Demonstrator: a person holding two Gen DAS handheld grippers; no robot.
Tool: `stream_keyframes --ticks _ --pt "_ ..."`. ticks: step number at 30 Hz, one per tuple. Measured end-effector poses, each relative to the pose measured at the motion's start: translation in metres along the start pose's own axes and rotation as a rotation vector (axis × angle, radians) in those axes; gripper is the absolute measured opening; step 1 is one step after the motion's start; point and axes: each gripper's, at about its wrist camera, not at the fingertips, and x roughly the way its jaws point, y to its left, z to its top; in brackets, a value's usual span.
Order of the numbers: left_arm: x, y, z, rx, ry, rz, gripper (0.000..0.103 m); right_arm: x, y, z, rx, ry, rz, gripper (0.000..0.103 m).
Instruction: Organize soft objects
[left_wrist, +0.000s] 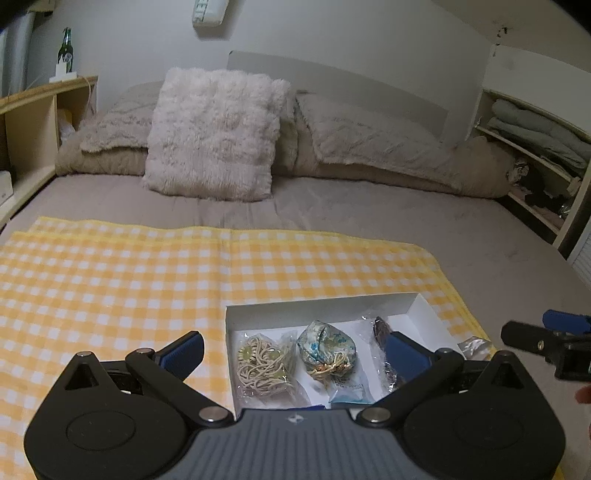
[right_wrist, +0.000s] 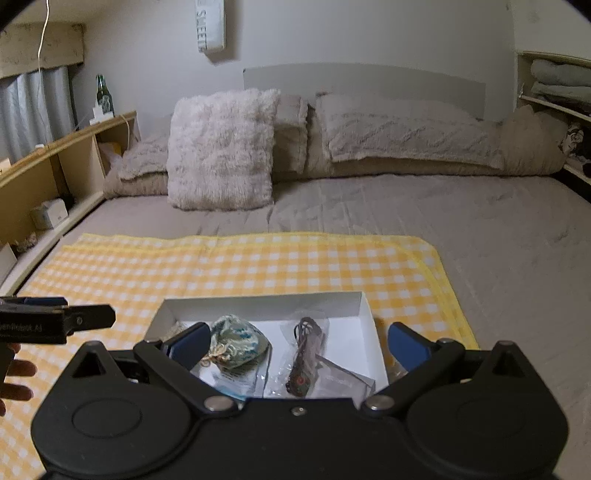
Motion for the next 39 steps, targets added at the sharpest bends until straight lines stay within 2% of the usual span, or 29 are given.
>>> stream_keyframes --ticks 9,12,17,24,30,39 --pt "-0.051 0.001 -0.005 0.042 -0.041 0.027 0.103 -0.041 0.015 0.002 -0.018 -0.069 0.012 0.103" --pt "-0.072 -0.001 -0.007 0.069 -0.068 0.056 0.103 -0.055 0.024 0.001 -0.029 -0.08 0.019 0.103" --pt "-0.108 0.001 -0.013 0.067 -0.14 0.06 0.103 -0.076 0.036 -0.003 -0.01 -0.108 0.019 0.103" --pt "-0.146 0.001 -0.032 0.081 -0.184 0.08 0.103 -0.097 0.046 -0.015 0.006 -0.12 0.01 0.103" --pt "-0.168 0.002 -0.052 0.085 -0.224 0.122 0.103 -0.118 0.054 -0.037 -0.005 -0.132 0.009 0.103" --pt "-0.181 0.004 -0.086 0.103 -0.218 0.153 0.103 -0.145 0.055 -0.066 0.022 -0.165 -0.024 0.103"
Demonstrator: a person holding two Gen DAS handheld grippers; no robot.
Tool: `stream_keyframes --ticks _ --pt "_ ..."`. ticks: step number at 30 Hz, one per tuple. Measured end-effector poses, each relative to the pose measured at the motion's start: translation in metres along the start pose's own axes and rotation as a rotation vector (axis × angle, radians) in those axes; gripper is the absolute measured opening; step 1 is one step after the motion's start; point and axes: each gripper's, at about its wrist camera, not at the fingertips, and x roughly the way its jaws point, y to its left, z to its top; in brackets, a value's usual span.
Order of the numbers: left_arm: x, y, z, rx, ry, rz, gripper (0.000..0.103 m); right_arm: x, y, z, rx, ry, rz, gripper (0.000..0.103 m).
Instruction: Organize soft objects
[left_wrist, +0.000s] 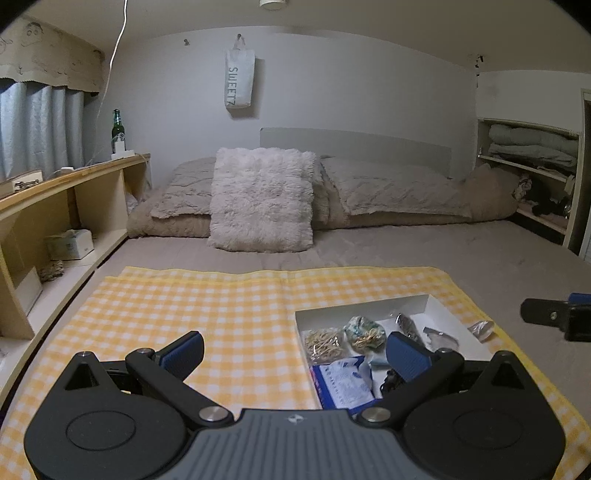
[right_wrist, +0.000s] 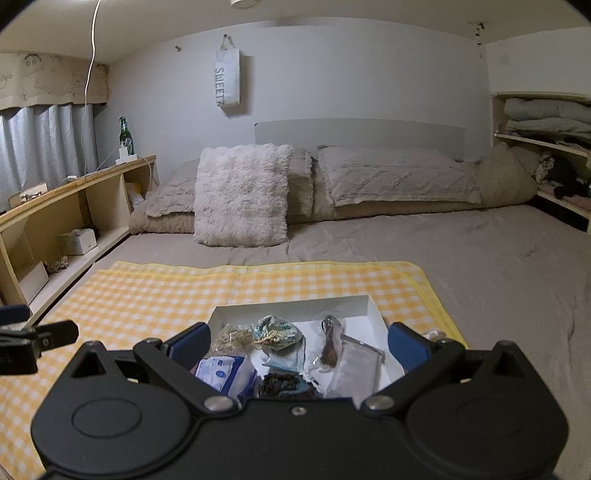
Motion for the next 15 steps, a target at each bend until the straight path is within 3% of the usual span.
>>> stream_keyframes --ticks 15 --pt "-0.026 0.001 -0.03 0.027 -0.003 0.018 0.103 -0.034 0.012 -0.036 -0.076 -0.062 -0.015 0.103"
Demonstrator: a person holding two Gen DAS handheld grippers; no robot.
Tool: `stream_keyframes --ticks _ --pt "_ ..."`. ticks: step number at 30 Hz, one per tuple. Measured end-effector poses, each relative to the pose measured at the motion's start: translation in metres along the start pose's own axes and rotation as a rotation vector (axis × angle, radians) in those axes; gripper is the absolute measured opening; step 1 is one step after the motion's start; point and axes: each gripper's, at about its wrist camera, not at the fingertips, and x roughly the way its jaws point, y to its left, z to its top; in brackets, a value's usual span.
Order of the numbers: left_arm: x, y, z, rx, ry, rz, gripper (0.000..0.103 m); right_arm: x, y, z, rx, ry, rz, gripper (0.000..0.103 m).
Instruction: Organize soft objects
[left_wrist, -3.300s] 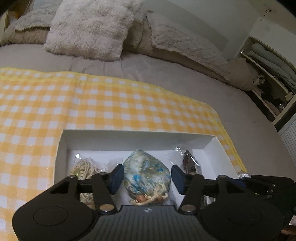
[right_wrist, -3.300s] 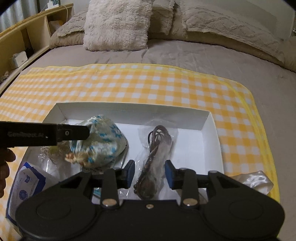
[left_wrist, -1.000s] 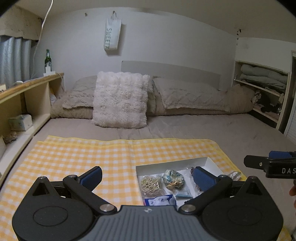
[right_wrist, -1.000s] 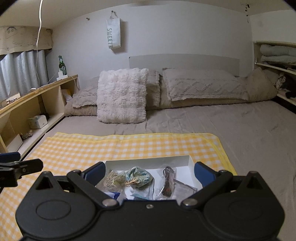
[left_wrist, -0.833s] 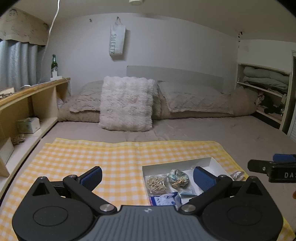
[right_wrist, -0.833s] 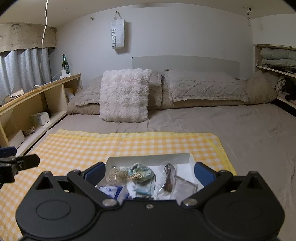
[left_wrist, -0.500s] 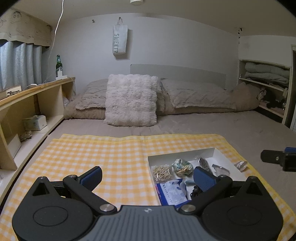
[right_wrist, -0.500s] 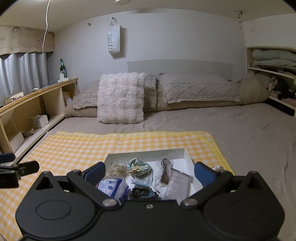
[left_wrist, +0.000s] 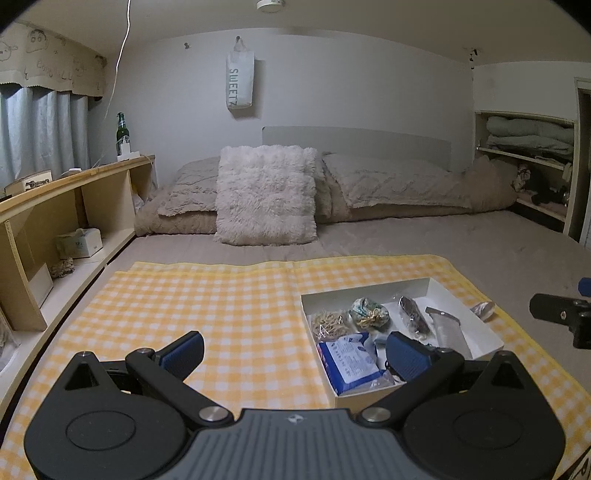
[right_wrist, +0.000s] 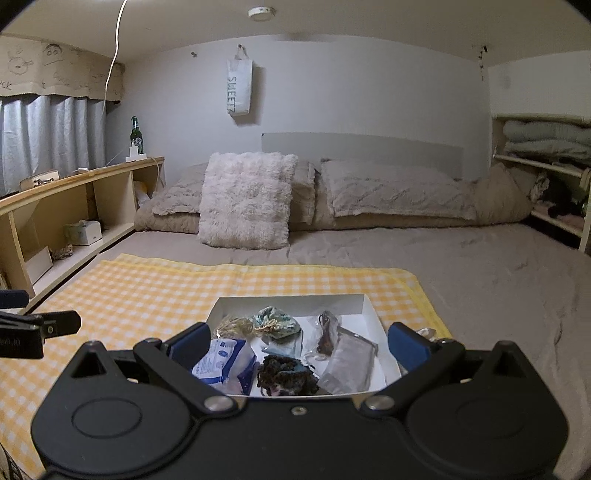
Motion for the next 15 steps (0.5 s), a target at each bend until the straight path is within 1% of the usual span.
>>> stream_keyframes --ticks 5,15 --pt "-0.004 -0.001 -0.007 0.007 0.004 -0.003 0.103 -0.005 0.005 -0.004 -0.017 -0.02 -0.006 0.103" --pt "-0.006 -0.001 -0.012 0.015 0.01 -0.006 0.103 -0.011 0.013 -0.008 -0.055 -0.019 -0.015 0.103"
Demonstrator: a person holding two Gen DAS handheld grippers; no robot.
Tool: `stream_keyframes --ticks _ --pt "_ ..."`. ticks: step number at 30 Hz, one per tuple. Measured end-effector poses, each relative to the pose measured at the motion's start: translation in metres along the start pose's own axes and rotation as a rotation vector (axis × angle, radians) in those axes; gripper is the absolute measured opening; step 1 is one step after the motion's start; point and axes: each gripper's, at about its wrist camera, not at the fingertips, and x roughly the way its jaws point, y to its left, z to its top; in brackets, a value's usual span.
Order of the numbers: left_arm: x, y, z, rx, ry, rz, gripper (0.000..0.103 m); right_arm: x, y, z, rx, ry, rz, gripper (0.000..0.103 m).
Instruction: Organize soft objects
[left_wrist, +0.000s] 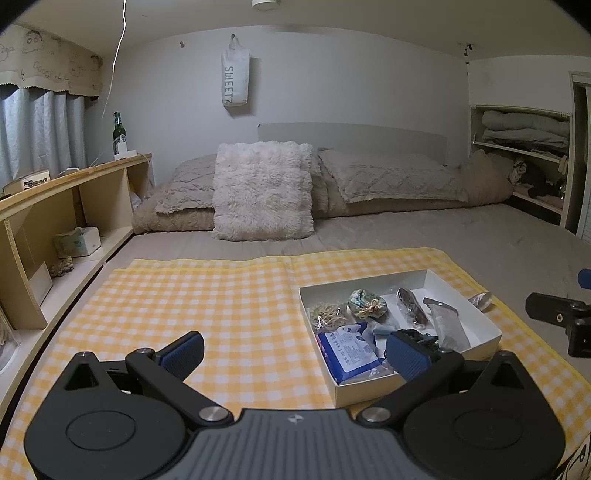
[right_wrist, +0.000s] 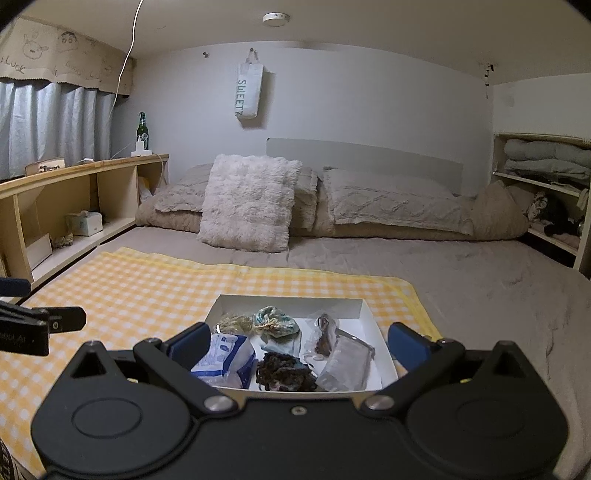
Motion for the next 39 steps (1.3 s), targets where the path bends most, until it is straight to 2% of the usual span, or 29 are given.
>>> stream_keyframes --ticks 39 --pt "-0.0003 0.0023 0.0037 0.001 -0.007 -0.014 0.103 0.0016 0.0003 -0.0018 -0.008 0.011 -0.003 0.103"
